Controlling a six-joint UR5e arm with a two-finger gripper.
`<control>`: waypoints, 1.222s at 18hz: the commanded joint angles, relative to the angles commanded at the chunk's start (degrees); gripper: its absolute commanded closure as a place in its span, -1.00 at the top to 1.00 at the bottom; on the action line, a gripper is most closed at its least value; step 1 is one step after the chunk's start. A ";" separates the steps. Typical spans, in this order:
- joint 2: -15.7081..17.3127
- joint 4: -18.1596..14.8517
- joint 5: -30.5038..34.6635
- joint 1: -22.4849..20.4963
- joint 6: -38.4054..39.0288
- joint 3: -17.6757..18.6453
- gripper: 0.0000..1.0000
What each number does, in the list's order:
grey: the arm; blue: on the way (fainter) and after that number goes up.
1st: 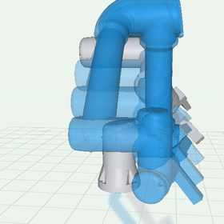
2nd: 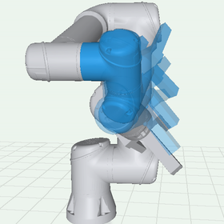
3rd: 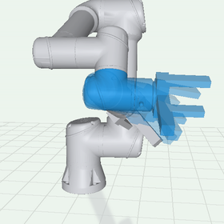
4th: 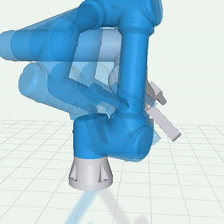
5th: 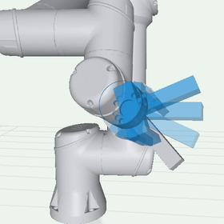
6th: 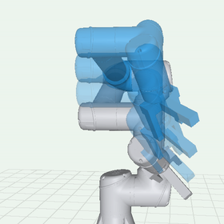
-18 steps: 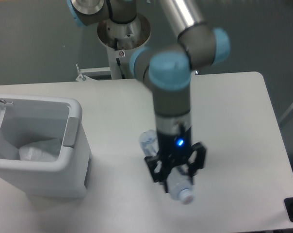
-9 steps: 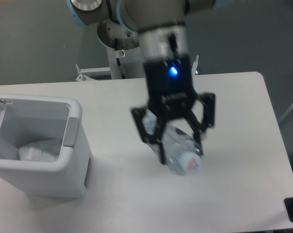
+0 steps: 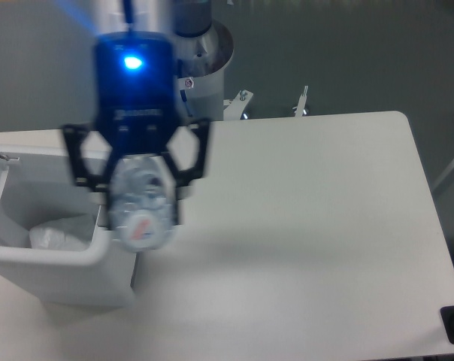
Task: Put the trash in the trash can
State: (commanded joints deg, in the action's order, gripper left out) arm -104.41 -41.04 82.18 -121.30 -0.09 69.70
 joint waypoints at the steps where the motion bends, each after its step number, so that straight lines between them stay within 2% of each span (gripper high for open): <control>1: -0.09 -0.09 0.00 0.88 0.17 0.09 0.34; 10: -2.02 -0.09 0.17 5.19 0.88 6.06 0.36; 13: -2.02 -0.09 0.18 5.20 0.97 6.59 0.50; 14: -2.02 -0.09 0.09 5.20 0.88 6.68 0.66; 15: -1.85 -0.09 0.09 5.28 0.62 7.46 0.67; 16: -1.32 -0.17 0.17 5.20 -0.08 8.26 0.89; 17: -0.36 -0.18 0.52 5.20 -1.91 9.39 1.00; 18: 0.52 -0.09 0.70 5.11 -4.28 10.45 1.00; 20: 1.84 -0.09 0.88 4.15 -9.03 11.51 1.00; 22: 3.77 -0.26 1.49 -1.28 -13.60 11.95 1.00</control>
State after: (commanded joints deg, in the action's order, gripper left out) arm -100.64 -41.31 83.67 -122.58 -13.69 81.65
